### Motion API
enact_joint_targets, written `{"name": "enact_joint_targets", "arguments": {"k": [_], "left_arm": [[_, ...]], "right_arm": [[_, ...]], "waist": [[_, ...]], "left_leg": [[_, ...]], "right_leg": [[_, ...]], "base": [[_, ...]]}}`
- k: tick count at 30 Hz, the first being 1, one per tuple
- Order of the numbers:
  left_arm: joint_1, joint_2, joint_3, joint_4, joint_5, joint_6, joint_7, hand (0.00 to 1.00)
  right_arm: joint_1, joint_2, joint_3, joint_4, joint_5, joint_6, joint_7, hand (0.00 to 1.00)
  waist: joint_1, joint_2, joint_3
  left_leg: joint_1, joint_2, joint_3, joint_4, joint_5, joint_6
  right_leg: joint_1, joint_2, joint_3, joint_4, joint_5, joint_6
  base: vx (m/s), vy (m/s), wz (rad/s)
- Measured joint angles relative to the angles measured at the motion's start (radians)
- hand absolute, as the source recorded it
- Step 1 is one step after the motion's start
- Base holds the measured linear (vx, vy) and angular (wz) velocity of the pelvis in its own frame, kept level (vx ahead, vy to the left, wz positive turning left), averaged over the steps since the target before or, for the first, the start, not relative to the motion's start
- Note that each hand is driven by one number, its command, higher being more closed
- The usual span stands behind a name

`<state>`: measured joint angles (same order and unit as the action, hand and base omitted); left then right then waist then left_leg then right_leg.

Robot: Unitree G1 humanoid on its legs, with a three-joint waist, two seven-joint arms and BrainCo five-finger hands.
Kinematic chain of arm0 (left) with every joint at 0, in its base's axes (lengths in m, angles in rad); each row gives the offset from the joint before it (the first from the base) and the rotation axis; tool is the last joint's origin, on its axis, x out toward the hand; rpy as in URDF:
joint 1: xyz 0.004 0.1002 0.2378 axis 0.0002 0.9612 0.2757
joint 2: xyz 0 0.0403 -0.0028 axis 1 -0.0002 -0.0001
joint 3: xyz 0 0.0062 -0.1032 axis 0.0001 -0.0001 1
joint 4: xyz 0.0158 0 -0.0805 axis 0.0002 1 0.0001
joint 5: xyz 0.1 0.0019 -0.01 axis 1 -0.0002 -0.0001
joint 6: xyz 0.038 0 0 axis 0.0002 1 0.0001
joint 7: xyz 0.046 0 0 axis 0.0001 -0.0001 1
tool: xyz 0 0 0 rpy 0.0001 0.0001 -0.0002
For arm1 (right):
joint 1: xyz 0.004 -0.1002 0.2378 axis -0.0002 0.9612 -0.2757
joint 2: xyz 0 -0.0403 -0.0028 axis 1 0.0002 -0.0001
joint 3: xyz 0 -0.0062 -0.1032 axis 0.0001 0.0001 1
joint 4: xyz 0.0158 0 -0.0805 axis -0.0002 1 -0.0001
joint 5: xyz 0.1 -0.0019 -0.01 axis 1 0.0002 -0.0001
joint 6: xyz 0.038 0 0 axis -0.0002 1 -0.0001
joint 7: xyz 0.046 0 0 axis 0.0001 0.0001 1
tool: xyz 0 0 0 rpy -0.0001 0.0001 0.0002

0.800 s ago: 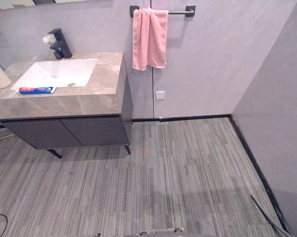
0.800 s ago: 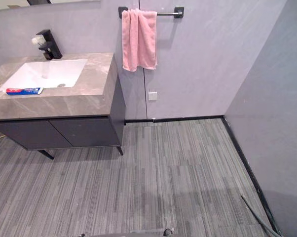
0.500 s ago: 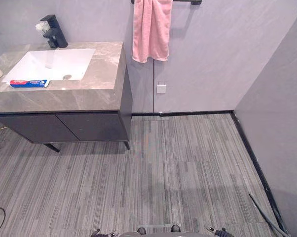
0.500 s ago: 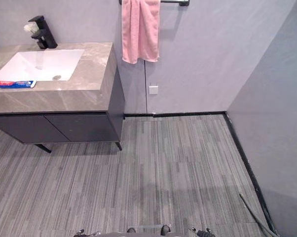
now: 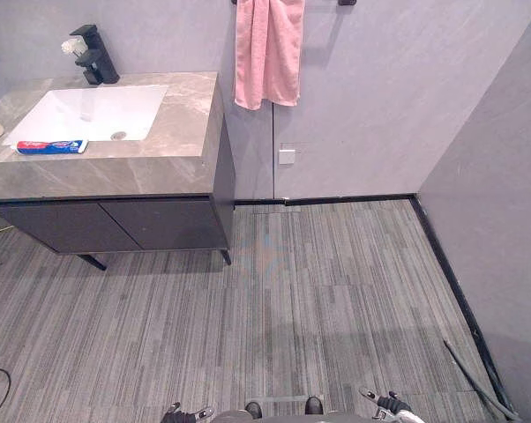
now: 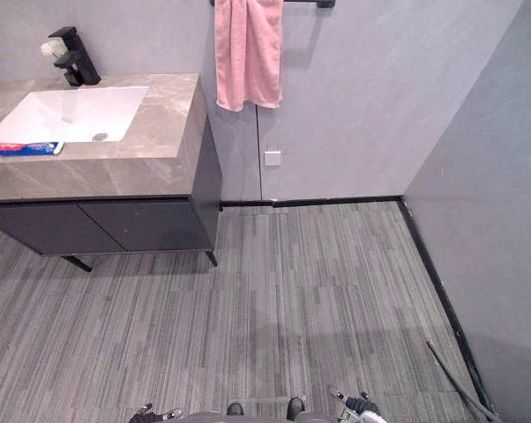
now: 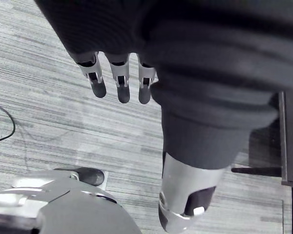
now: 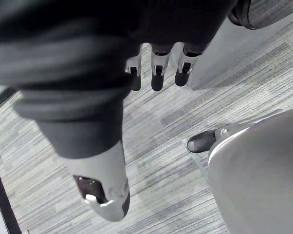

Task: Organize washtable

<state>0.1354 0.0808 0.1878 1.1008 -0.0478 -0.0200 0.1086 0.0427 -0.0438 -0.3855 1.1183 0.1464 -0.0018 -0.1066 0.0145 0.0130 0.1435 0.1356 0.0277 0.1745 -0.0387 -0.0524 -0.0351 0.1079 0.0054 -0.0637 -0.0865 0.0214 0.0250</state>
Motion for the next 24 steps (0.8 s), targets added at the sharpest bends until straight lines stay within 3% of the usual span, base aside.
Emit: {"name": "enact_joint_targets", "arguments": {"k": [7,10,12,15,17,18,20,22,24], "left_arm": [[-0.001,0.002,-0.004,-0.001,0.000,-0.001,0.000,0.00],[-0.005,0.009,-0.024,-0.001,0.000,-0.001,-0.001,0.00],[-0.007,0.017,-0.038,-0.001,0.000,0.000,-0.001,0.00],[-0.022,0.021,-0.072,0.001,0.000,0.000,0.000,0.00],[-0.034,0.022,-0.073,0.001,0.000,0.001,0.000,0.00],[-0.042,0.024,-0.071,0.001,0.000,0.001,0.001,0.00],[-0.043,0.027,-0.071,0.002,0.000,0.001,0.001,0.00],[-0.047,0.028,-0.071,0.011,-0.001,0.002,0.001,0.00],[-0.049,0.024,-0.071,0.011,0.000,0.002,0.000,0.00]], "right_arm": [[0.000,-0.001,0.000,-0.003,0.001,0.001,0.001,0.00],[-0.005,0.001,-0.002,-0.005,0.011,0.000,0.001,0.00],[-0.008,0.000,-0.004,-0.010,0.014,-0.001,0.001,0.00],[-0.007,-0.001,-0.010,-0.027,0.023,-0.008,0.002,0.00],[-0.011,-0.001,-0.024,-0.044,0.033,-0.016,0.002,0.00],[-0.008,-0.002,-0.030,-0.044,0.044,-0.021,0.002,0.00],[-0.007,-0.006,-0.030,-0.043,0.045,-0.020,0.002,0.00],[-0.007,-0.008,-0.030,-0.043,0.047,-0.021,0.002,0.00],[-0.006,-0.012,-0.029,-0.042,0.048,-0.019,0.001,0.00]], "waist": [[0.003,-0.004,0.003],[0.001,-0.004,0.008],[0.000,-0.007,0.018],[0.001,-0.002,0.032],[-0.003,-0.001,0.062],[-0.006,0.003,0.075],[-0.006,-0.001,0.076],[-0.027,0.002,0.077],[-0.050,0.016,0.083]], "left_leg": [[-0.005,0.014,0.042,-0.010,-0.011,0.010],[-0.036,0.025,0.066,0.052,-0.057,0.010],[-0.040,0.024,0.078,0.107,-0.104,0.017],[-0.014,0.014,0.095,0.123,-0.131,0.026],[0.032,0.004,0.097,0.115,-0.143,0.047],[0.062,-0.005,0.096,0.106,-0.157,0.051],[0.090,-0.001,0.089,0.102,-0.177,0.044],[0.109,0.019,0.069,0.084,-0.185,0.034],[0.127,0.063,0.046,0.074,-0.201,0.007]], "right_leg": [[-0.025,0.017,0.039,-0.003,0.001,0.001],[-0.074,0.020,0.058,0.080,-0.048,0.000],[-0.135,0.010,0.062,0.250,-0.144,0.015],[-0.241,-0.030,-0.020,0.518,-0.196,0.063],[-0.313,-0.077,-0.087,0.713,-0.203,0.062],[-0.350,-0.117,-0.133,0.798,-0.237,0.055],[-0.391,-0.140,-0.174,0.798,-0.262,0.049],[-0.428,-0.141,-0.205,0.709,-0.256,0.041],[-0.452,-0.098,-0.210,0.503,-0.169,0.028]], "base": [[0.01,-0.033,-0.18],[0.06,0.004,-0.26],[0.09,0.025,-0.14],[0.11,0.055,-0.16],[0.13,0.081,0.00],[0.17,0.081,0.02],[0.23,0.049,0.10],[0.29,-0.037,0.34],[0.37,-0.134,0.43]]}}
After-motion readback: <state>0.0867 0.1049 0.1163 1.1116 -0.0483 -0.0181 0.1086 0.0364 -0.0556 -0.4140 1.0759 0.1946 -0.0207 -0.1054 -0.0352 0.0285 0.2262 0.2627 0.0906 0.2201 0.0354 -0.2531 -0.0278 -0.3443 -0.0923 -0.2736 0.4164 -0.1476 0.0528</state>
